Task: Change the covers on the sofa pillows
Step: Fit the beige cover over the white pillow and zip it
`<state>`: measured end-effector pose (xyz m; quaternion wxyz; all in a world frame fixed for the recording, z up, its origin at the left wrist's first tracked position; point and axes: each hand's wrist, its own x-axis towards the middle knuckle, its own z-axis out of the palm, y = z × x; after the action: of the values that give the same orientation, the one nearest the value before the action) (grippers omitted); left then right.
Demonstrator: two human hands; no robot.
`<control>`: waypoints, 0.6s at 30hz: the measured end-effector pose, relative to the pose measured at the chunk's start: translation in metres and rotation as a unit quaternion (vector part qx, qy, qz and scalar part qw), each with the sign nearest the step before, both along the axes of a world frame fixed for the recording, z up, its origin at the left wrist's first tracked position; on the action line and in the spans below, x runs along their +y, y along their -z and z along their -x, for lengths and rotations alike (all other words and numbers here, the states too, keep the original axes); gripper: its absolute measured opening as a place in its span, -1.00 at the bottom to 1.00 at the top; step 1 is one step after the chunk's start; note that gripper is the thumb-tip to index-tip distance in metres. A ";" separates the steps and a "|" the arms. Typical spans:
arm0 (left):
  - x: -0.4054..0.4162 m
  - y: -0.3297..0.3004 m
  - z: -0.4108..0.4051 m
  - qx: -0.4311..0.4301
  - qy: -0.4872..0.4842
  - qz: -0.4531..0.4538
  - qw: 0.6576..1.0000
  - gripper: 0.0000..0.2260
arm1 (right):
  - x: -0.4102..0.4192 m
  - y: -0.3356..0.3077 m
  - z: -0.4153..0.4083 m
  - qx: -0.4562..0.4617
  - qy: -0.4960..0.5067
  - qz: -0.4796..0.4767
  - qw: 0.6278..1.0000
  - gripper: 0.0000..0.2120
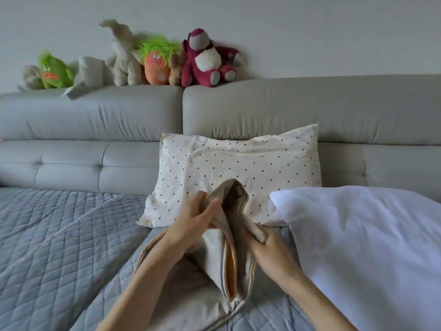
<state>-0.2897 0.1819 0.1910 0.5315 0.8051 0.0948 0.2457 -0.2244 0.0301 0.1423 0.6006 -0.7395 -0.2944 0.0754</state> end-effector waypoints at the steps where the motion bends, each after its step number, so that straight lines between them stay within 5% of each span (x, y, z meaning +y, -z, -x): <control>1: 0.011 -0.010 -0.002 -0.026 -0.041 -0.040 0.998 -0.80 | 0.001 -0.003 -0.011 0.028 0.040 -0.036 0.998 -0.86; 7: 0.115 -0.078 -0.001 -0.124 -0.284 -0.118 0.943 -0.87 | 0.000 -0.082 -0.081 0.120 0.103 -0.199 0.967 -0.90; 12: 0.147 -0.114 0.015 -0.197 -0.349 -0.088 0.912 -0.83 | 0.015 -0.117 -0.106 0.079 0.132 -0.165 0.974 -0.84; 18: 0.141 -0.137 0.046 -0.249 -0.384 -0.086 0.885 -0.83 | 0.011 -0.141 -0.097 0.127 0.161 -0.266 0.942 -0.79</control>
<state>-0.3359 0.3227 0.3280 0.3302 0.6609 0.2399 0.6298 -0.1275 0.0411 0.2833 0.8120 -0.5746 -0.1017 -0.0102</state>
